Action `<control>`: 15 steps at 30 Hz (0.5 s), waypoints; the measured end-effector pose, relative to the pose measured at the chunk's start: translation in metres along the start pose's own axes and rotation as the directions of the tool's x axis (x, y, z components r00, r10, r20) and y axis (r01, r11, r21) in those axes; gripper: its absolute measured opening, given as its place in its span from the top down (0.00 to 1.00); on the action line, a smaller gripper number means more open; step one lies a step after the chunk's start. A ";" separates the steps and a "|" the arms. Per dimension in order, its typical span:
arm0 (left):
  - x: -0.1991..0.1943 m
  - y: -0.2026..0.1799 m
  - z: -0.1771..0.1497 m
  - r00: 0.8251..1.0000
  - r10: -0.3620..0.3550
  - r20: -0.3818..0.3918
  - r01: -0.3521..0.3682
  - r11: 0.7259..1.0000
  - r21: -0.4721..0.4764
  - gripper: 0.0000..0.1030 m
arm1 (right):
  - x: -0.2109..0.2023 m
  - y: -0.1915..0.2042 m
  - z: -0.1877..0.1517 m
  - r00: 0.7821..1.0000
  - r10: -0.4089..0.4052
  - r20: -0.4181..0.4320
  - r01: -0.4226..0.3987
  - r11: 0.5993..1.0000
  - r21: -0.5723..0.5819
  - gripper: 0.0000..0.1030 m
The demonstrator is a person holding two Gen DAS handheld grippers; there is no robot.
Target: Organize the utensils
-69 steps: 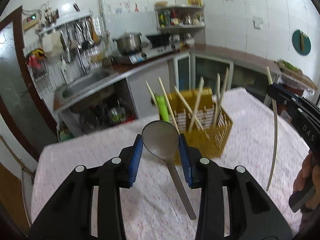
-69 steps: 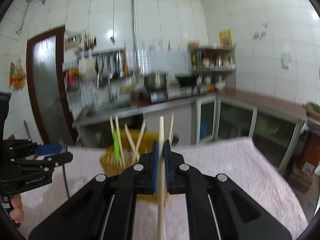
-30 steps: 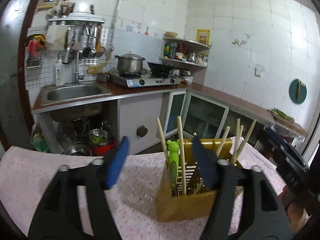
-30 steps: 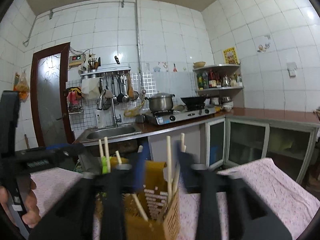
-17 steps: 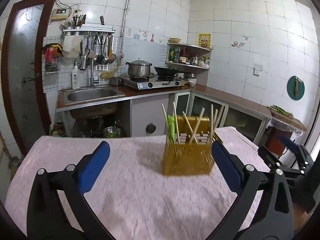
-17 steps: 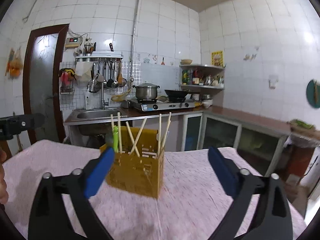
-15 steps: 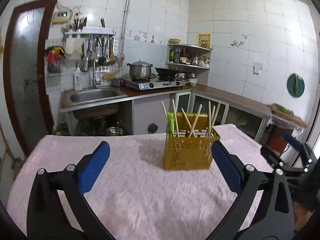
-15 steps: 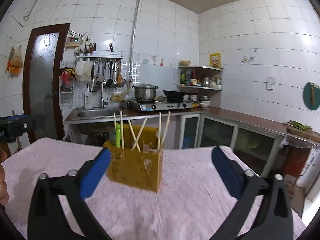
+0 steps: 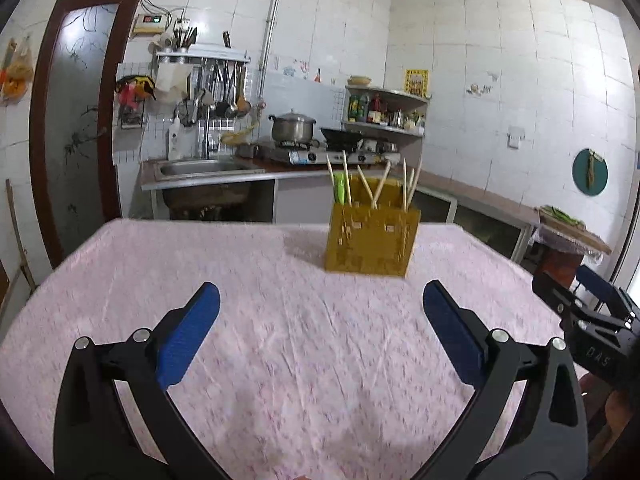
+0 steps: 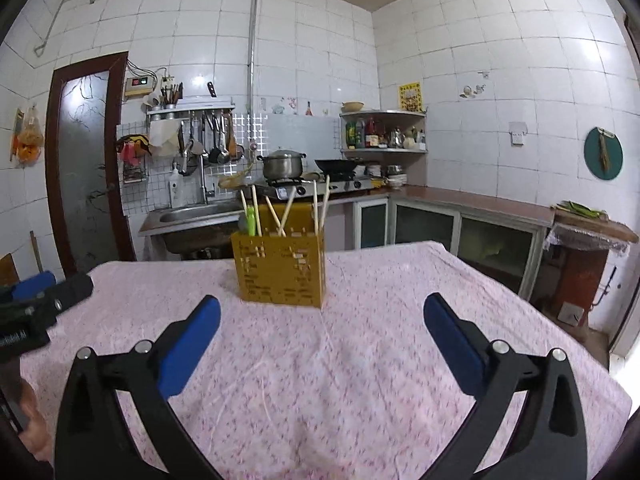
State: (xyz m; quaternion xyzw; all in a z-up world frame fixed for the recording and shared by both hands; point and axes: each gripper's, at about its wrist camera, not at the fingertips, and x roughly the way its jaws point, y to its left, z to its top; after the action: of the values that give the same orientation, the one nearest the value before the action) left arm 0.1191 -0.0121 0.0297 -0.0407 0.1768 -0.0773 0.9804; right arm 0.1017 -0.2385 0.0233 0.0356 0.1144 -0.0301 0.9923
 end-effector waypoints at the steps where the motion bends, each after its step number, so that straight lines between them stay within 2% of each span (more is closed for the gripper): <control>1: 0.000 -0.003 -0.008 1.000 0.007 0.007 -0.007 1.000 0.010 0.05 | 0.000 0.000 -0.007 1.000 -0.001 0.004 0.001 1.000 0.000 0.04; 4: -0.005 -0.012 -0.029 0.993 0.078 0.090 -0.084 0.995 0.060 0.05 | 0.001 -0.004 -0.021 1.000 0.001 0.006 -0.001 1.000 0.008 0.04; 6: -0.005 -0.015 -0.037 0.988 0.106 0.114 -0.114 0.991 0.066 0.05 | 0.000 -0.006 -0.026 1.000 -0.012 0.012 0.012 1.000 0.008 0.04; 11: -0.001 -0.014 -0.050 0.987 0.096 0.130 -0.103 0.993 0.052 0.05 | 0.003 -0.006 -0.037 1.000 -0.017 0.017 0.017 1.000 -0.020 0.04; 15: 0.002 -0.014 -0.052 0.987 0.094 0.130 -0.103 0.993 0.062 0.05 | 0.010 -0.008 -0.044 1.000 -0.011 -0.016 0.011 1.000 -0.006 0.04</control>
State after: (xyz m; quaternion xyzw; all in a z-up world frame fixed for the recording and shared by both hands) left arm 0.1006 -0.0290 -0.0177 -0.0031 0.1134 -0.0319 0.9930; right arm 0.1015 -0.2436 -0.0221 0.0324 0.1228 -0.0349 0.9913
